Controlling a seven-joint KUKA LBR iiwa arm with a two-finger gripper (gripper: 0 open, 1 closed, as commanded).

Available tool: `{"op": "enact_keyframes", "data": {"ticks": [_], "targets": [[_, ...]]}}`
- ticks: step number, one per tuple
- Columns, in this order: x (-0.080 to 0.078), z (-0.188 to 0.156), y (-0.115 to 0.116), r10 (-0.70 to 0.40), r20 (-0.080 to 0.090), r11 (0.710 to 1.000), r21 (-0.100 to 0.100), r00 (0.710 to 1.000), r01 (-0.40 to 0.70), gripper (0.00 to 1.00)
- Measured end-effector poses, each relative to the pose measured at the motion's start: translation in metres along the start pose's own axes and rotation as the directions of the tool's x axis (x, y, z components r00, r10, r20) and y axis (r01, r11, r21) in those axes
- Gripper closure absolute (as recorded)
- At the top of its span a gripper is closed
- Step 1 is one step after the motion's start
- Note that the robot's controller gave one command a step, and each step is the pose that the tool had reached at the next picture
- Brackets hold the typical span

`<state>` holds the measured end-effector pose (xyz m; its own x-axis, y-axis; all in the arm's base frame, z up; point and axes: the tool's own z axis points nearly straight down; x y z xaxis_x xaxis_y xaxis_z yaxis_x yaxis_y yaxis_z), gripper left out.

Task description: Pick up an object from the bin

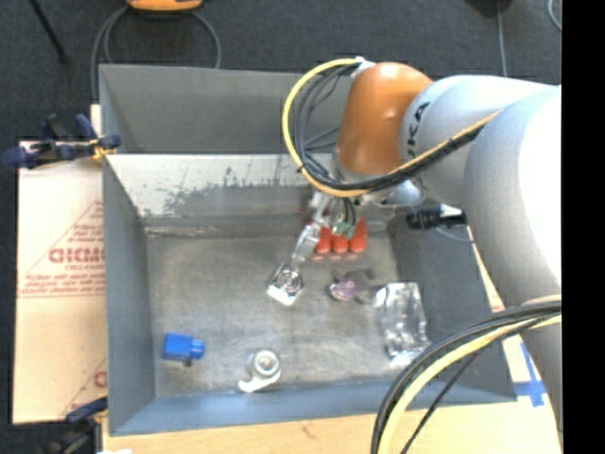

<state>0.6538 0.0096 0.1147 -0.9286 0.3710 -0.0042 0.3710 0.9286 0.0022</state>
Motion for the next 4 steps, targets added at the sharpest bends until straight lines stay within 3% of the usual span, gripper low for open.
{"op": "enact_keyframes", "data": {"ticks": [1, 2, 3, 4], "targets": [[0.048, 0.024, -0.035, -0.129, -0.005, 0.992, 0.004, 0.992, 0.129, 0.00], [0.047, 0.023, -0.034, -0.131, -0.001, 0.991, 0.003, 0.991, 0.131, 1.00], [0.098, 0.021, -0.023, -0.341, -0.005, 0.940, 0.000, 0.940, 0.341, 1.00], [0.097, 0.021, -0.023, -0.339, -0.003, 0.941, 0.000, 0.941, 0.339, 0.00]]}}
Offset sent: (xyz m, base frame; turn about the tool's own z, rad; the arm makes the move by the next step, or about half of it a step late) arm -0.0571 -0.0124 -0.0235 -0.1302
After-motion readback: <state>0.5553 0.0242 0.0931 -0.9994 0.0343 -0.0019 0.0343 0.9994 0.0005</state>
